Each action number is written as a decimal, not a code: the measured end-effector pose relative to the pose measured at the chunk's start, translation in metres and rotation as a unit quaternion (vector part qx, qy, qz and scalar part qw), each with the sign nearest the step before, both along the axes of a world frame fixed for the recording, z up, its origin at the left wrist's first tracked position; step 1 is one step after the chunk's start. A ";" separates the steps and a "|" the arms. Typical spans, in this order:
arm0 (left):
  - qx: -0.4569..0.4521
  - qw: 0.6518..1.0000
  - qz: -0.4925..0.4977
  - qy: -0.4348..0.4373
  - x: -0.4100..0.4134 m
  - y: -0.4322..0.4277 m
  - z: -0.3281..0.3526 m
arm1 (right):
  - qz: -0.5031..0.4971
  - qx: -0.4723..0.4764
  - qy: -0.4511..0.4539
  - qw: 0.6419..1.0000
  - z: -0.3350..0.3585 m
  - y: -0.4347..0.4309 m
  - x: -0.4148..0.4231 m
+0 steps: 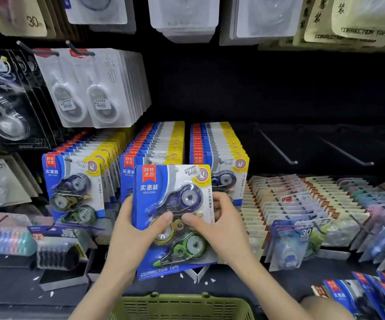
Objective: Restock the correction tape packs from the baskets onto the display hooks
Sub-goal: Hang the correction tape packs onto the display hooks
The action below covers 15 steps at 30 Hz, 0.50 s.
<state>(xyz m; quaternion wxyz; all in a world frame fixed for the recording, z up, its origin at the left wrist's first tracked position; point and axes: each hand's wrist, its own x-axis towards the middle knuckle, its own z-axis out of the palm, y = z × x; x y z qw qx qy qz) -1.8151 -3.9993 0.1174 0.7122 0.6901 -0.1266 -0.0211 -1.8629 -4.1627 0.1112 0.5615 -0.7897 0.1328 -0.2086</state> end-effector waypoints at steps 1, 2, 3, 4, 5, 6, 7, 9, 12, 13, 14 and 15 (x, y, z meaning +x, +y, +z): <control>0.001 1.000 0.001 0.002 -0.001 -0.001 -0.001 | -0.007 0.021 0.002 1.000 -0.002 0.000 0.000; -0.001 1.000 0.002 0.007 -0.002 0.000 -0.001 | -0.007 0.041 0.004 0.999 -0.003 0.000 0.000; -0.010 1.000 0.003 0.014 0.000 0.002 -0.002 | -0.004 0.067 0.004 0.998 -0.004 -0.002 0.000; -0.022 1.000 0.004 0.022 0.002 0.006 -0.003 | -0.002 0.100 0.003 0.995 -0.006 -0.004 0.000; -0.028 0.999 0.004 0.029 0.004 0.010 -0.003 | -0.001 0.139 0.001 0.990 -0.008 -0.006 0.001; -0.026 0.999 0.002 0.033 0.005 0.013 -0.005 | 0.003 0.175 -0.002 0.985 -0.010 -0.009 0.001; -0.019 0.999 -0.003 0.032 0.006 0.016 -0.006 | 0.007 0.200 -0.006 0.980 -0.010 -0.011 0.001; -0.001 1.000 -0.007 0.029 0.007 0.019 -0.008 | 0.011 0.207 -0.020 0.978 -0.011 -0.014 -0.002; 0.020 1.000 0.019 0.009 0.011 0.024 -0.011 | -0.011 0.212 -0.053 0.976 -0.010 -0.023 -0.008; 0.020 0.999 0.034 0.003 0.013 0.026 -0.011 | -0.026 0.205 -0.067 0.976 -0.008 -0.028 -0.011; 0.018 0.999 0.050 -0.002 0.017 0.028 -0.011 | -0.043 0.188 -0.079 0.978 -0.007 -0.035 -0.013; 0.014 0.998 0.065 -0.008 0.020 0.031 -0.010 | -0.057 0.166 -0.086 0.981 -0.004 -0.041 -0.014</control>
